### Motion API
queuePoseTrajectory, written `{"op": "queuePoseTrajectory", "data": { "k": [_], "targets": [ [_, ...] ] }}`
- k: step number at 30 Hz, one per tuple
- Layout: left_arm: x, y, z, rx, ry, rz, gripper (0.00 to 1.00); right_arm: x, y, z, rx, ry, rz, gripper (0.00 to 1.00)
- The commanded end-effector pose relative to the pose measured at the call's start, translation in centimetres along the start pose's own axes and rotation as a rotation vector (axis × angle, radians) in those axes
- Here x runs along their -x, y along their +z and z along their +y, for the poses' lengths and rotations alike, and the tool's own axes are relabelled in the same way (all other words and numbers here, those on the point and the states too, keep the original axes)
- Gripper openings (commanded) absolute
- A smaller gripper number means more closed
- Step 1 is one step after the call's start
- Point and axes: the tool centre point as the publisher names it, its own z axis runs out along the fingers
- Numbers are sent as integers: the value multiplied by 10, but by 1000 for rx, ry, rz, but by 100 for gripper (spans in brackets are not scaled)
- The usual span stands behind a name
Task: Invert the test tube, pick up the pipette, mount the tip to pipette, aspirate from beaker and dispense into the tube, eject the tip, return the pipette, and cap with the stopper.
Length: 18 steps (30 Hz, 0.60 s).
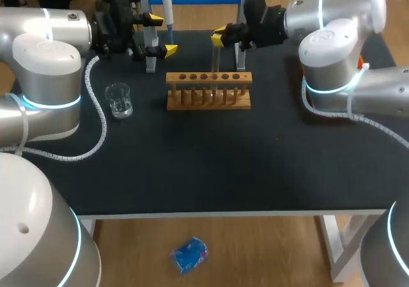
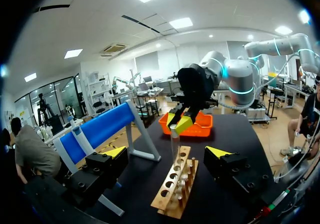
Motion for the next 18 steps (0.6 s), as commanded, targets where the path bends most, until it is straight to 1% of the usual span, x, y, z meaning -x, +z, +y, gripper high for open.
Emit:
{"op": "queuePoseTrajectory", "data": {
  "k": [1, 12, 18],
  "targets": [
    [-1, 1, 1, -5, 2, -4, 100, -3, 1, -3, 16, 6, -11, 0],
    [-1, 1, 1, -5, 2, -4, 100, -7, 2, -13, 25, 23, -24, 0],
    [-1, 1, 1, -5, 2, -4, 100, -6, 2, -13, 26, 26, -27, 0]
  ]
}}
